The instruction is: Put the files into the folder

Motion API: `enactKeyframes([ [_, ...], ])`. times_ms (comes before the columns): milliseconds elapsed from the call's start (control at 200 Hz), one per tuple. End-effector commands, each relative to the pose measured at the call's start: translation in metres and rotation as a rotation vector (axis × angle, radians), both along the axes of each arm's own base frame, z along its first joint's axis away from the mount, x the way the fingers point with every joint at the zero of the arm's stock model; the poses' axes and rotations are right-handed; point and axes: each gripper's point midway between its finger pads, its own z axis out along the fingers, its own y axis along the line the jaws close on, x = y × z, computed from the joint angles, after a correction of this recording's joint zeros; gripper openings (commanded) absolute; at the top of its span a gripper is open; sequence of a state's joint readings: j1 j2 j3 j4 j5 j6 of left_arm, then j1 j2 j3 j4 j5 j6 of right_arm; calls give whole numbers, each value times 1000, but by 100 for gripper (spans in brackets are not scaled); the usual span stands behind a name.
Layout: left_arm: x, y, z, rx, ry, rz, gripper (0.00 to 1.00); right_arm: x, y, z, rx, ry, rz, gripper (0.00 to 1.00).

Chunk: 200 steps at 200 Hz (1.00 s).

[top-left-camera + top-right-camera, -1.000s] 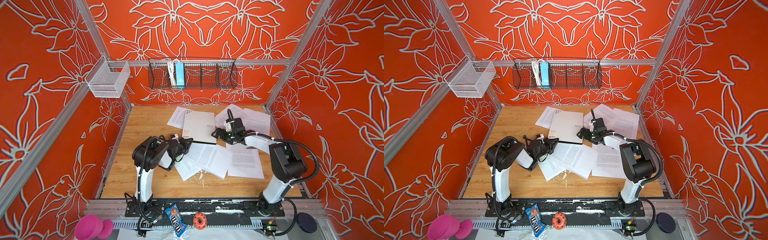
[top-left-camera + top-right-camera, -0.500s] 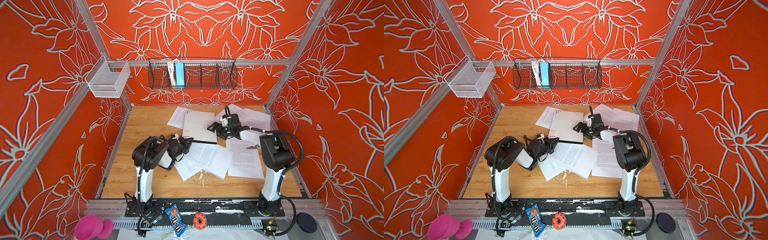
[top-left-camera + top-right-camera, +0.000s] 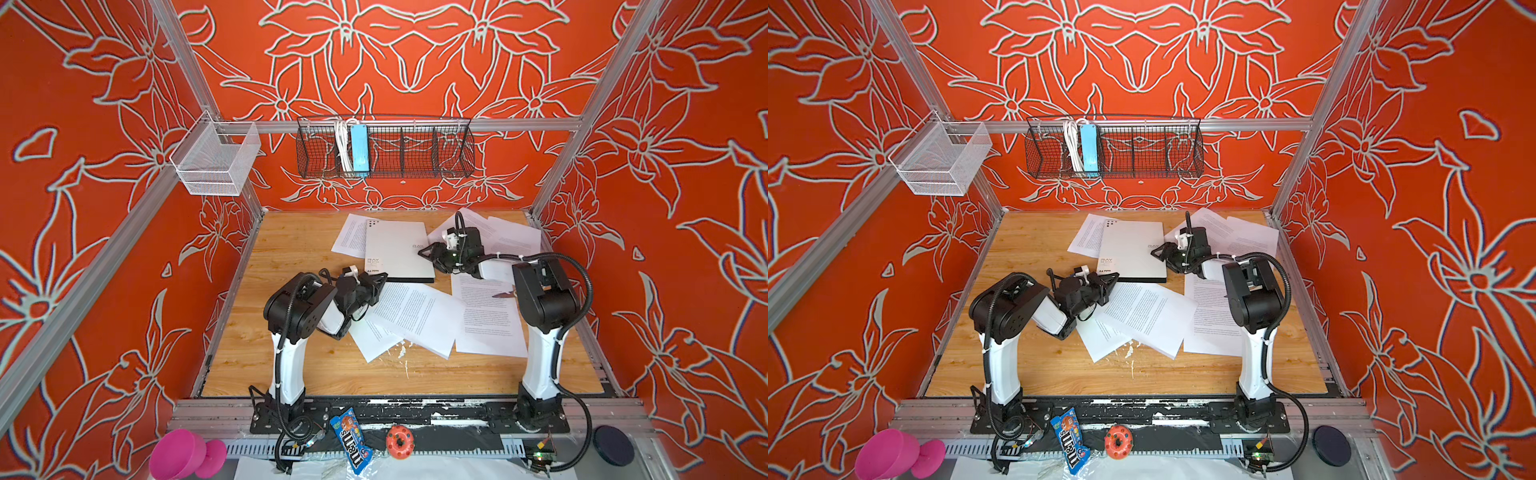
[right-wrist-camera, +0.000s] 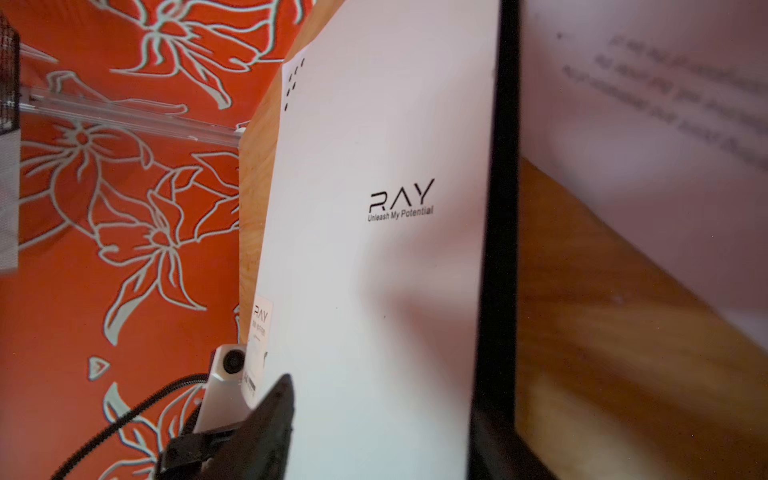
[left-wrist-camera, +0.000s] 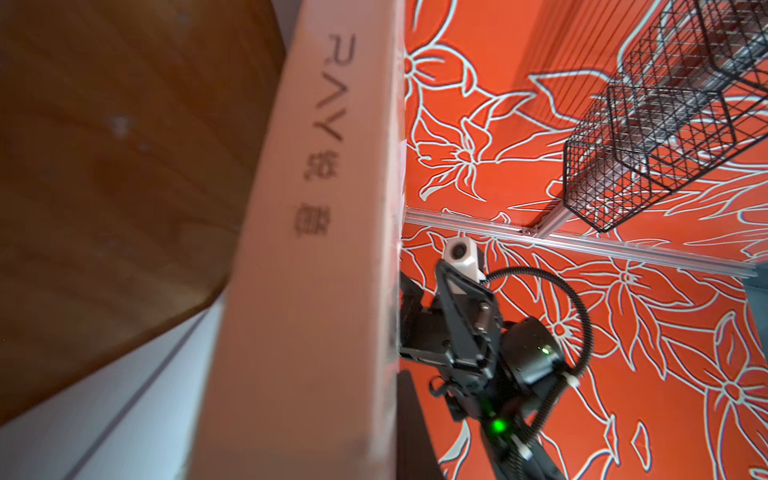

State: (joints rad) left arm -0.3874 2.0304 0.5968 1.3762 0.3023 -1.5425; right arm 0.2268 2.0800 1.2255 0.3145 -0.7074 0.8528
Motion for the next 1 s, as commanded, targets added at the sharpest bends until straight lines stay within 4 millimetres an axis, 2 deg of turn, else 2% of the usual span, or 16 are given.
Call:
enactKeyframes([
  [0, -5, -14, 9, -22, -37, -61, 0, 20, 14, 29, 108, -115, 38, 41],
  [195, -7, -15, 5, -4, -36, -74, 0, 23, 16, 42, 156, -147, 28, 0],
  [290, -9, -17, 1, 1, -30, -91, 8, 18, 14, 50, 158, -156, 20, 0],
  [395, -14, -19, -2, 24, -20, -111, 23, 10, 10, 60, 150, -171, 8, 0],
  [500, -24, -18, -3, 83, -17, -142, 46, 3, 6, 66, 119, -177, -2, 0],
  [620, -44, -14, -5, 228, 5, -184, 74, -1, 3, 67, 98, -174, -7, 0],
  [696, -55, -14, 2, 320, 0, -225, 88, -3, 3, 69, 101, -176, -5, 0],
  [736, -62, -13, 8, 365, -5, -247, 100, -5, 2, 70, 92, -177, -8, 0],
  [806, -76, -12, 13, 468, 3, -293, 97, -8, -1, 70, 70, -179, -14, 0],
  [871, -90, -10, 25, 551, -19, -325, 97, -11, -3, 72, 59, -179, -19, 0],
  [996, -112, 10, 41, 688, 7, -347, 97, -22, -6, 83, 14, -188, -25, 0],
])
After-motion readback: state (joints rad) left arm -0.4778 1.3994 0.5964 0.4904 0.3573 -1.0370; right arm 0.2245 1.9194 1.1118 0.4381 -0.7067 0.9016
